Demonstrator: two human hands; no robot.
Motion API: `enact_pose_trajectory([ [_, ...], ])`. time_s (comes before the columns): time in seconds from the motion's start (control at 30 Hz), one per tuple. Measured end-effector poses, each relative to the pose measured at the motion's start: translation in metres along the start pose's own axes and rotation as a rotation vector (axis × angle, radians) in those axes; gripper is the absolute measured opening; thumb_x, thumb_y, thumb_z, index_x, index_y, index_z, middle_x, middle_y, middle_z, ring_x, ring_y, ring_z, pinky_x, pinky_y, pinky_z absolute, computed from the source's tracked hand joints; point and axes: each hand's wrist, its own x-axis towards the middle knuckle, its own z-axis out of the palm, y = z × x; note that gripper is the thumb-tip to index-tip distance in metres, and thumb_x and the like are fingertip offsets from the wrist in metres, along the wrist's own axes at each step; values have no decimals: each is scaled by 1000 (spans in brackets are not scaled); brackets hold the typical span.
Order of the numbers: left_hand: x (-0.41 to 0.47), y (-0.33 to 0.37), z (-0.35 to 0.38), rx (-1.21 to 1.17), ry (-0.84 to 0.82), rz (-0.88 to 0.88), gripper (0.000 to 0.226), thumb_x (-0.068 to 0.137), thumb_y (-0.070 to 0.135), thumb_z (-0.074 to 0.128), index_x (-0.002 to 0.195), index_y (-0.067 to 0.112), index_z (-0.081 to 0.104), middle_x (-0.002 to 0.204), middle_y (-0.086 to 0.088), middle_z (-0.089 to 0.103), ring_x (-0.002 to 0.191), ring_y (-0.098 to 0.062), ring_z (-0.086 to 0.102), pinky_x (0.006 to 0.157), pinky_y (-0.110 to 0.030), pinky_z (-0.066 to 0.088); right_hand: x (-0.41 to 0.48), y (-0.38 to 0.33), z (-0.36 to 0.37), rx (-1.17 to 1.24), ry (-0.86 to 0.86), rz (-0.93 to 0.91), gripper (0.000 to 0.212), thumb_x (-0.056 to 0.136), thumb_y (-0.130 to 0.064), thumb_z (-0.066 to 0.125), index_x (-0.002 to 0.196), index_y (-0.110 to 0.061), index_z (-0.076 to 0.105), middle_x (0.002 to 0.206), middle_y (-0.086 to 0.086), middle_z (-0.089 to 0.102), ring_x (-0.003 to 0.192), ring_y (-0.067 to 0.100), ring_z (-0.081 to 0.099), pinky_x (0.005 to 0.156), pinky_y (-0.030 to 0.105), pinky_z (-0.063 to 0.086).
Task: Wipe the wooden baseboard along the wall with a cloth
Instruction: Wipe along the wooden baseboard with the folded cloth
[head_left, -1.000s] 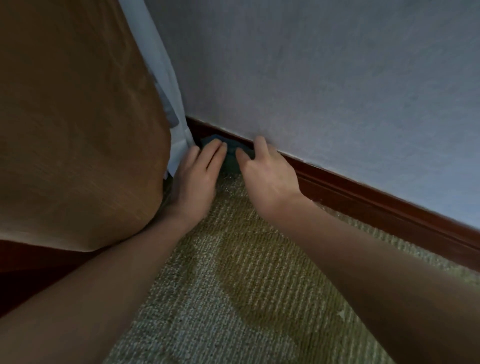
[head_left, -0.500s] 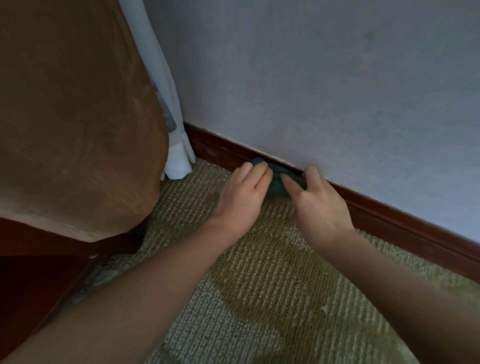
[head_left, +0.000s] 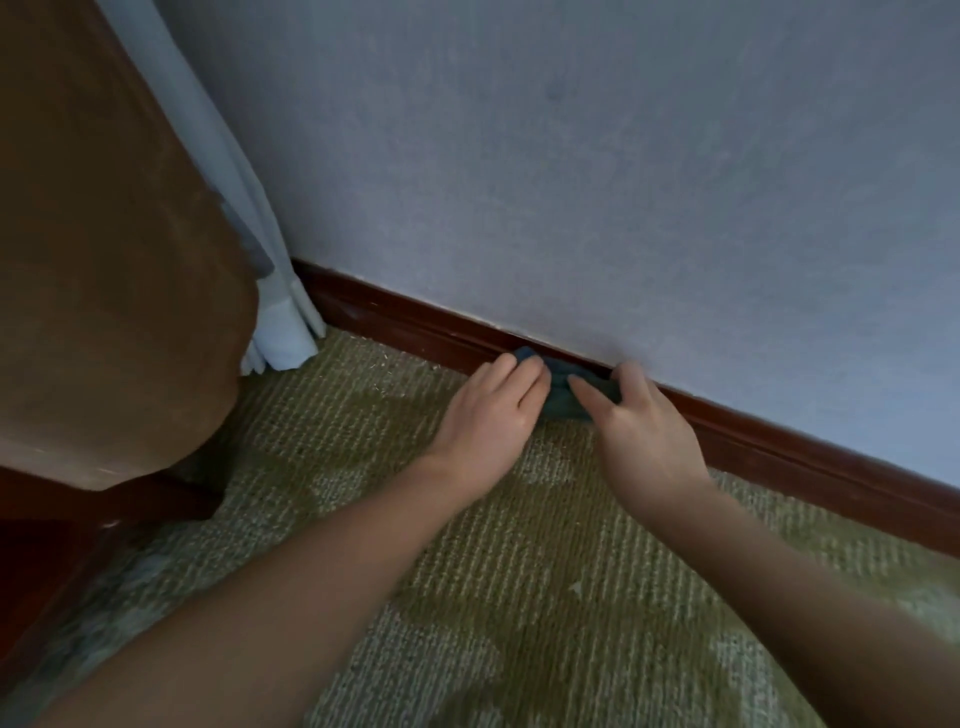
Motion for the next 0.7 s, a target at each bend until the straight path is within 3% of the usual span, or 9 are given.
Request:
enact_pose_trajectory([
  [0.07,-2,-7,-5,78,-33,58,46,52,-11,79,97,-11,68,92,-18,69,75,-28,62,56,-27,50,0,-5,-1,20,28,12,55,61,16,71,114,3,63,87,24,54,68,37,57,50,33,44],
  [0.17,-5,-24,-10,158,-27,101,33,73,-7,51,102,-10,66,96,-17,68,85,-24,44,60,-28,49,2,-15,0,22,130,-32,57,45,20,76,100,9,67,75,25,55,58,37,56,42,30,44],
  [0.23,-10,-35,-13,210,-37,80,39,76,-3,40,104,-9,66,98,-16,68,84,-24,46,60,-29,50,9,-26,-1,11,141,-73,57,43,18,79,98,8,68,73,23,55,56,35,56,42,29,44],
  [0.37,-23,-62,-21,345,-34,88,36,79,0,43,105,-6,67,99,-15,69,79,-27,54,58,-28,50,35,-49,-4,-28,132,-150,59,37,11,84,94,6,70,72,21,59,54,34,58,42,29,45],
  [0.47,-30,-83,-26,418,-11,54,36,80,0,42,105,-6,67,99,-15,69,80,-25,39,56,-27,48,54,-69,-3,-103,86,-188,55,55,5,80,108,3,66,86,19,61,69,33,61,54,32,50],
  [0.6,-41,-100,-30,406,-31,-98,37,81,-2,39,106,-8,66,102,-18,68,70,-28,60,54,-29,47,75,-95,0,-76,63,-262,49,89,-4,49,137,-5,39,119,14,44,106,30,49,83,34,42],
  [0.7,-47,-112,-34,357,-22,-247,38,78,-5,41,109,-10,64,105,-21,67,67,-32,62,55,-33,49,91,-115,-3,-63,70,-307,43,93,-5,41,136,-8,38,123,13,39,110,30,44,86,35,40],
])
